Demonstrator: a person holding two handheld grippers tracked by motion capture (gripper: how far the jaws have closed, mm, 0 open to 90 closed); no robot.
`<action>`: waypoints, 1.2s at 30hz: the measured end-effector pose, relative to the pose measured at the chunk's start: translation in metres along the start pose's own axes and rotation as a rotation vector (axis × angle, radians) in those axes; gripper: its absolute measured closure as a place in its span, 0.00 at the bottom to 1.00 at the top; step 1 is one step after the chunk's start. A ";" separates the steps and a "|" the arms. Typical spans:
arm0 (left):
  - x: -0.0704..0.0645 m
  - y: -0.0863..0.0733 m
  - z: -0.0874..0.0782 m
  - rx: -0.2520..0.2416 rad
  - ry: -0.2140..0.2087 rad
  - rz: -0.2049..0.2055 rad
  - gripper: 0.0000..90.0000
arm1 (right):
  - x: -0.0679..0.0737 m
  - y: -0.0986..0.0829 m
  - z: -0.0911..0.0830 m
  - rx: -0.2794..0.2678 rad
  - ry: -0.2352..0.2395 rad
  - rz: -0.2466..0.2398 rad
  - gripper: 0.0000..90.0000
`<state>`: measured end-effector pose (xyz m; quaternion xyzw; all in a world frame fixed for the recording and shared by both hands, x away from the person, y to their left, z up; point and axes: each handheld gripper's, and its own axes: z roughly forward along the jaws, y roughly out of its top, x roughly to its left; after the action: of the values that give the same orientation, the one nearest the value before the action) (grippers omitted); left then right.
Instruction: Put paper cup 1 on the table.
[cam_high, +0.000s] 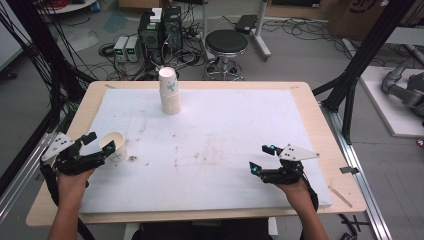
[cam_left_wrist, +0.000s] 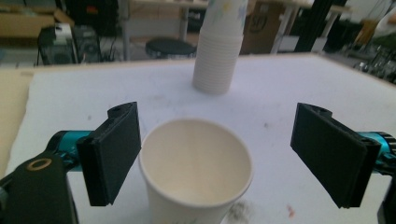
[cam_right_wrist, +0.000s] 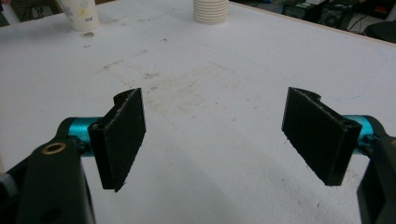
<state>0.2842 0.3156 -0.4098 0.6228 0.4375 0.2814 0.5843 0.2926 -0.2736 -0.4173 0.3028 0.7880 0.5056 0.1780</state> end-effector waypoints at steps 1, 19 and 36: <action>-0.003 0.002 0.001 -0.019 -0.014 -0.001 0.18 | 0.000 0.000 0.000 0.000 0.000 0.000 0.25; -0.068 -0.008 0.047 -0.003 -0.265 0.036 0.18 | -0.003 -0.001 -0.005 0.011 -0.053 0.000 0.26; -0.066 -0.013 0.053 0.024 -0.250 0.051 0.18 | -0.003 -0.004 -0.009 0.005 -0.051 0.005 0.24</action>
<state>0.2964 0.2315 -0.4198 0.6709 0.3484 0.2111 0.6196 0.2885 -0.2828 -0.4167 0.3178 0.7837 0.4964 0.1960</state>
